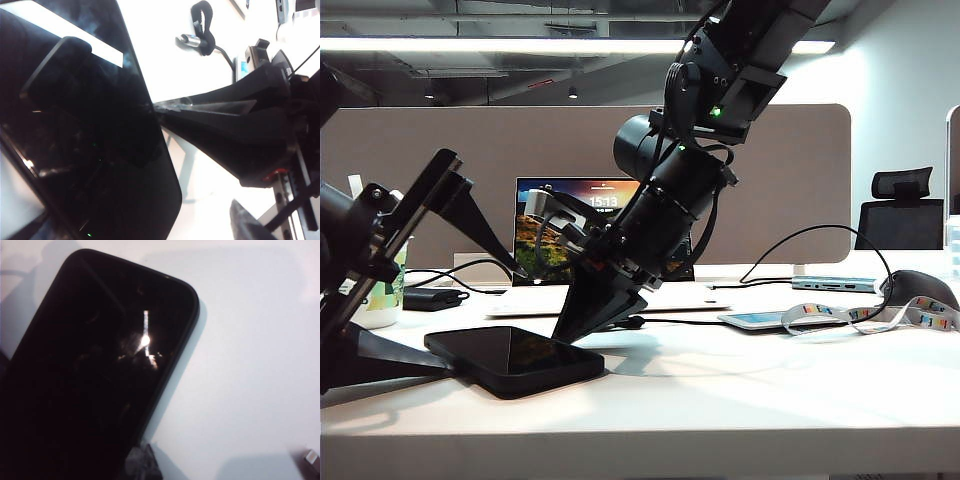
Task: Pick up the black phone, pick up the charger plug, insert the charger plug into the phone's charging port, and finally place the connected phone back on the desk.
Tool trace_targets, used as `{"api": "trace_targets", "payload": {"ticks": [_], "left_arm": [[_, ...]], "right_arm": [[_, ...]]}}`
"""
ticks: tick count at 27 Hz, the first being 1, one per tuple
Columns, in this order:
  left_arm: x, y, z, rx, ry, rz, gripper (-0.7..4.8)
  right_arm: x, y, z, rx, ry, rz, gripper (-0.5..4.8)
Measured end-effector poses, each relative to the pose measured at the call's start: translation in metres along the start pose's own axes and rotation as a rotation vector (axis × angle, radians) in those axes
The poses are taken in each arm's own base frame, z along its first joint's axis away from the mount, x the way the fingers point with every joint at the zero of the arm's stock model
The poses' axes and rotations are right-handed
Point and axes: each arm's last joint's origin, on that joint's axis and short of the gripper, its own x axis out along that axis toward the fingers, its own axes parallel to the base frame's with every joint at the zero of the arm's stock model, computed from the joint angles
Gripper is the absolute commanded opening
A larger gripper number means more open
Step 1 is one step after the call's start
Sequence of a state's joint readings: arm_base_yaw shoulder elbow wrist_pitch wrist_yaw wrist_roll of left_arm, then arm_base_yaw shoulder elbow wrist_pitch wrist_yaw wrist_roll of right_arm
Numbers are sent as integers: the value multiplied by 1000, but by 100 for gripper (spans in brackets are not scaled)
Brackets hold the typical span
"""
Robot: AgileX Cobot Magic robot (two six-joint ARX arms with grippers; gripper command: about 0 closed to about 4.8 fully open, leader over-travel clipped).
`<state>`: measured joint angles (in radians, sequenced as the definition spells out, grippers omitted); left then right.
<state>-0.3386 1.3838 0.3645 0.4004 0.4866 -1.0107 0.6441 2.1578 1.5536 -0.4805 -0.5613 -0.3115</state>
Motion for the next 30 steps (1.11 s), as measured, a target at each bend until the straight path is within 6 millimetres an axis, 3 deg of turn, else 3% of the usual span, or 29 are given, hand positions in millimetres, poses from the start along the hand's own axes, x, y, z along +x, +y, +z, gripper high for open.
{"api": "trace_targets", "payload": {"ticks": [9,23,25,28,30], "left_arm": [[0,0,0,-2,-1,-5,479],[0,0,0,-13,-5,-5,477],[0,0,0,-13,-6,-5,360],[1,2,-1,-22,-5,17,121],[1,5,-2,-33,1,34,65]], "right_arm": [[14,21,2,-26,21,90,-5],[13,21,3,-26,4,126,-5],[13,21,3,-26,4,126,-5],[13,21,3,-27,6,117,-5],[13,20,3,-26,7,115,-5]]}}
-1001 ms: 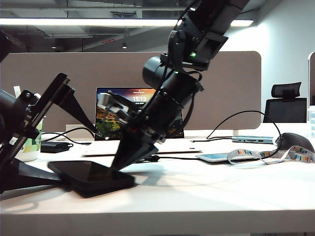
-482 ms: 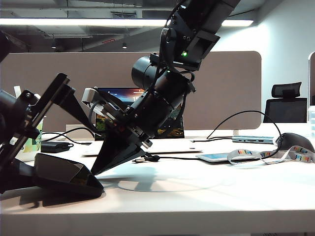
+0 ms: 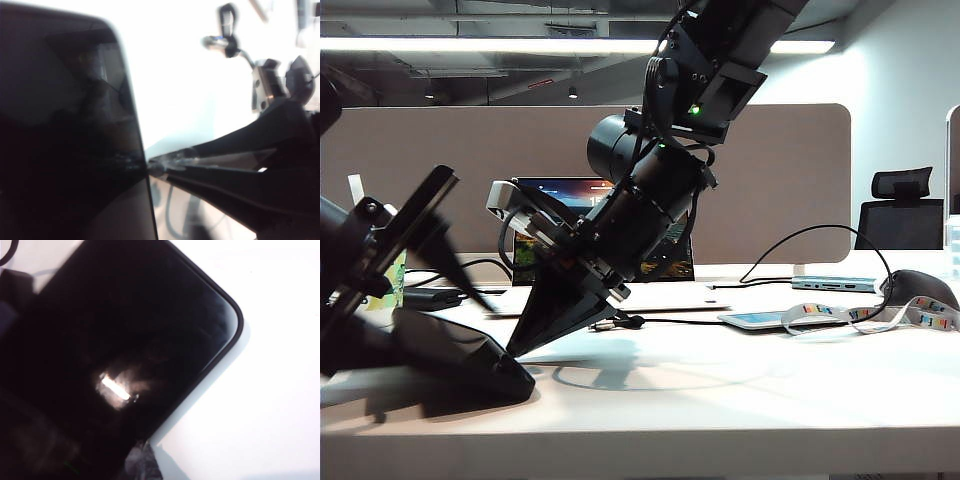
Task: Pick up the black phone, pick up the charger plug, insert the charger plug into the phone's charging port, and finally place the connected phone back on the desk.
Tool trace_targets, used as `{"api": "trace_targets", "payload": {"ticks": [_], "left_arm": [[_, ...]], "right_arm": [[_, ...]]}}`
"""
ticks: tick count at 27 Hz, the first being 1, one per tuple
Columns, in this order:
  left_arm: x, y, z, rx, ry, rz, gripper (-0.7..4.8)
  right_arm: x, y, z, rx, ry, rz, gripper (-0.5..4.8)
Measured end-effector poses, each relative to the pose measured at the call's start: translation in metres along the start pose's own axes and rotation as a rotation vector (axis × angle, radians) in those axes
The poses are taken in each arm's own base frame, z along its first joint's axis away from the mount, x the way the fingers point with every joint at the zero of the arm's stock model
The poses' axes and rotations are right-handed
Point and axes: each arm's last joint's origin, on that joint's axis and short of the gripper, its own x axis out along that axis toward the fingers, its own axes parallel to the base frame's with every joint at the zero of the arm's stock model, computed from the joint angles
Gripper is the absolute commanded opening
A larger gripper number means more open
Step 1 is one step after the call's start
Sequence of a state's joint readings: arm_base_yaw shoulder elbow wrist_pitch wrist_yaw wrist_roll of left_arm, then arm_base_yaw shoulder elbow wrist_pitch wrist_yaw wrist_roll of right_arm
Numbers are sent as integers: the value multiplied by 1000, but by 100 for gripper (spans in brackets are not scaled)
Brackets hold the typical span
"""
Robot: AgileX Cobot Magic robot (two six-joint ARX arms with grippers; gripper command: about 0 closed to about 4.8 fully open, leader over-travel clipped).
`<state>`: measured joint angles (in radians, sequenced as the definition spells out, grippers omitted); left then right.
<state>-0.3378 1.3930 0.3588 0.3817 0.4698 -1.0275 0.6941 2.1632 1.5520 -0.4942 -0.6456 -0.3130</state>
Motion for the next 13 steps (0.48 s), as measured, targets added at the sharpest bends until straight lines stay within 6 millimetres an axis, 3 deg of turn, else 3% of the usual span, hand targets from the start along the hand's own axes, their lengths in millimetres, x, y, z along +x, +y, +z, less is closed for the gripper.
{"api": "trace_targets", "payload": {"ticks": [2,5,13], "left_arm": [[0,0,0,0,-1,2,64],[0,0,1,-6,-4,3,-6],[0,1,1,-7,-7,5,-6]], "right_arm": [[-1,-1,0,2,-2,-5,-5],[-2,-3,0,1,-6,-11,-5],[-2,-2,0,0,-6,-12,-5]]}}
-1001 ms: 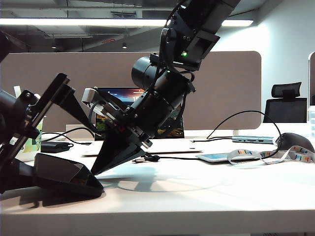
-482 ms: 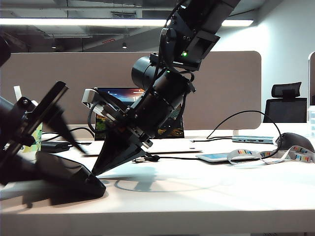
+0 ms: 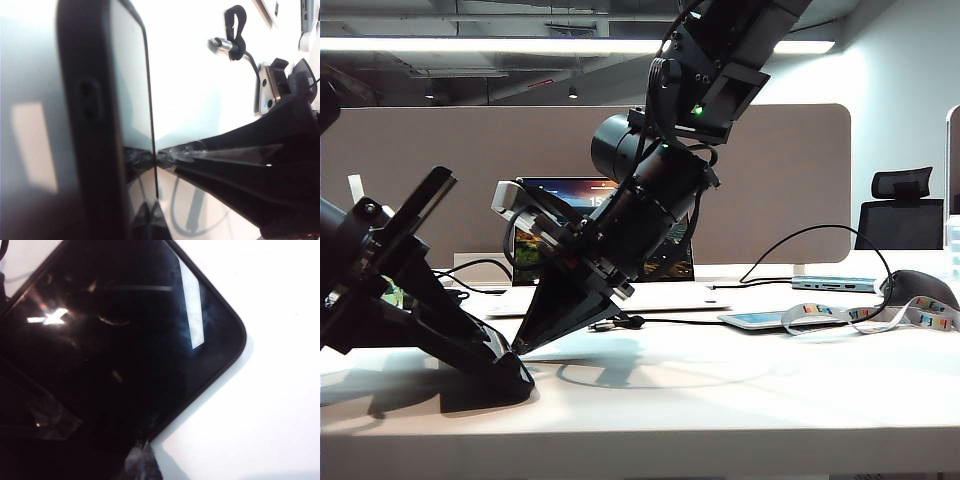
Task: Pick up the black phone, pick up the charger plug, insert the charger plug into the phone's charging port, and finally place the connected phone back on the desk.
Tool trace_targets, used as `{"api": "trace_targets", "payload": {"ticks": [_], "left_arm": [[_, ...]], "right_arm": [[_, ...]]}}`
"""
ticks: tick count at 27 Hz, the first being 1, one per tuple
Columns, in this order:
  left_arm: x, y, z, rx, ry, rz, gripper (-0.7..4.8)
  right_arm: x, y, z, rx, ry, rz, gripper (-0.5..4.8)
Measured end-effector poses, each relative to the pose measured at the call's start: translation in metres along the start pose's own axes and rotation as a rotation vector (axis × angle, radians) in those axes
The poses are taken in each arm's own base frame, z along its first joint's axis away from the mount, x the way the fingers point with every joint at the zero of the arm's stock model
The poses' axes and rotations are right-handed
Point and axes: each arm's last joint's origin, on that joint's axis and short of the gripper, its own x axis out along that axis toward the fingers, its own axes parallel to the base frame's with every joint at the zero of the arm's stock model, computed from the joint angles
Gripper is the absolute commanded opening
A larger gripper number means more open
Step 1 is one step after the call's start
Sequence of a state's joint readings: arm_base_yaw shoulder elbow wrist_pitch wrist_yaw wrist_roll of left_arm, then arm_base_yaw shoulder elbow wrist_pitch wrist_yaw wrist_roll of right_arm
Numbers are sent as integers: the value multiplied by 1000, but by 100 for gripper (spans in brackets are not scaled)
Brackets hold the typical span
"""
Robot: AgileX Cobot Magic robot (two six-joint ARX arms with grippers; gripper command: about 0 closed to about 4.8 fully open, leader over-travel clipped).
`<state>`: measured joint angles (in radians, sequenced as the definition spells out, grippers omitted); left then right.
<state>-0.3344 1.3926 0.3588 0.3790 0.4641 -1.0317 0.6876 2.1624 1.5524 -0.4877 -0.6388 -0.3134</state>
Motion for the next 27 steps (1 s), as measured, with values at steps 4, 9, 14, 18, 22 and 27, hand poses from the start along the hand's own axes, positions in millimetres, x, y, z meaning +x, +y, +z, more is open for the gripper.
{"api": "trace_targets", "payload": {"ticks": [4,9,14,18,22,27], "left_arm": [[0,0,0,11,-4,-5,-6],[0,-5,3,76,-32,-54,-6],[1,-23,14,173,-72,-119,-6],[1,-44,25,323,-88,-181,-6],[-2,-70,39,472,-136,-231,-6],[-10,-98,51,689,-163,-216,-6]], "right_arm": [[-3,-3,-1,9,-4,-6,-5],[-32,-11,3,41,-43,-76,-5],[-78,-18,9,51,-110,-197,-5],[-118,-16,15,45,-166,-331,-5],[-152,-17,16,50,-216,-437,-5],[-174,-20,12,76,-250,-477,-5]]}}
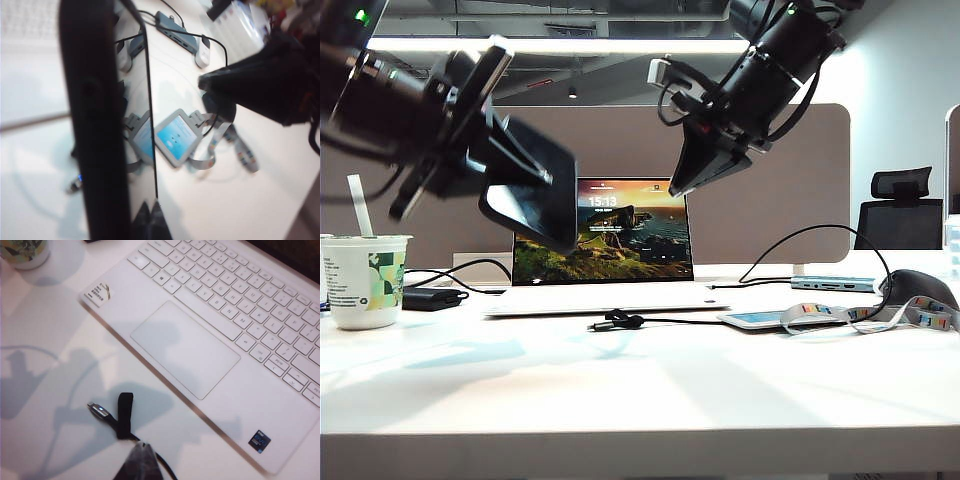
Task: Pick up the black phone, pick up the charger plug, insert the charger plug into the phone's charging port, and finally place the connected phone back on the desk.
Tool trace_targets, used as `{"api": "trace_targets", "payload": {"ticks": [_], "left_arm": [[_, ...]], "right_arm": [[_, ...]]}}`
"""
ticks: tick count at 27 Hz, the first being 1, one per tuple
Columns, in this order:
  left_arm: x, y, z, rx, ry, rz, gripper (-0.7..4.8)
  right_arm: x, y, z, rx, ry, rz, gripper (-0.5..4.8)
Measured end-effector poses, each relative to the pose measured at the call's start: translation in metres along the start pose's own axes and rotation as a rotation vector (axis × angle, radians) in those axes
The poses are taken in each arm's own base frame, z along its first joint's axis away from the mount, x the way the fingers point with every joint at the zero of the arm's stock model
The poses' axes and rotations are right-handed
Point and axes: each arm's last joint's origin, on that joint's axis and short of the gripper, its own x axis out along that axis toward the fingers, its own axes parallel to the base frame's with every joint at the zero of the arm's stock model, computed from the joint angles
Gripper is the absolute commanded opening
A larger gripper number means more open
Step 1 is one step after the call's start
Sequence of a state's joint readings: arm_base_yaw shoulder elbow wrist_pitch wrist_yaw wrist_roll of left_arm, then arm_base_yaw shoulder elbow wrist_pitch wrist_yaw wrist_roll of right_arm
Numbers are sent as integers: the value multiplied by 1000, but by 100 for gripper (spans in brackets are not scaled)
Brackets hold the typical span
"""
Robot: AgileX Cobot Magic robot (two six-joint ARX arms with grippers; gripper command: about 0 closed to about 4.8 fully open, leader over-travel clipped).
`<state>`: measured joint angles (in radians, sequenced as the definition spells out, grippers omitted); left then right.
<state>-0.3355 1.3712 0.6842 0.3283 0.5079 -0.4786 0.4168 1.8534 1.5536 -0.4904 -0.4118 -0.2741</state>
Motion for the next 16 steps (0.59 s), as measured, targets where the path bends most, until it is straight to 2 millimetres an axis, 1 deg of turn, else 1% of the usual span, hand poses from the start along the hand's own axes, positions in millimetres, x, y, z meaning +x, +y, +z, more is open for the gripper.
{"api": "trace_targets", "payload": {"ticks": [2,5,8,11,13,16], "left_arm": [[-3,-7,10,125,1,5,-6],[-11,-16,19,314,-37,17,-6],[-23,-26,25,478,-89,45,-6],[-36,-36,32,611,-146,56,-6],[-47,-45,36,701,-191,55,-6],[-61,-58,42,790,-265,48,-6]], "right_arm": [[-1,0,-1,64,5,7,-5],[-1,0,-3,276,29,14,-5],[-1,1,-4,409,34,25,-6],[-1,2,-3,454,31,74,-6],[-2,3,-3,549,33,106,-5],[-2,4,-2,695,43,142,-5]]}}
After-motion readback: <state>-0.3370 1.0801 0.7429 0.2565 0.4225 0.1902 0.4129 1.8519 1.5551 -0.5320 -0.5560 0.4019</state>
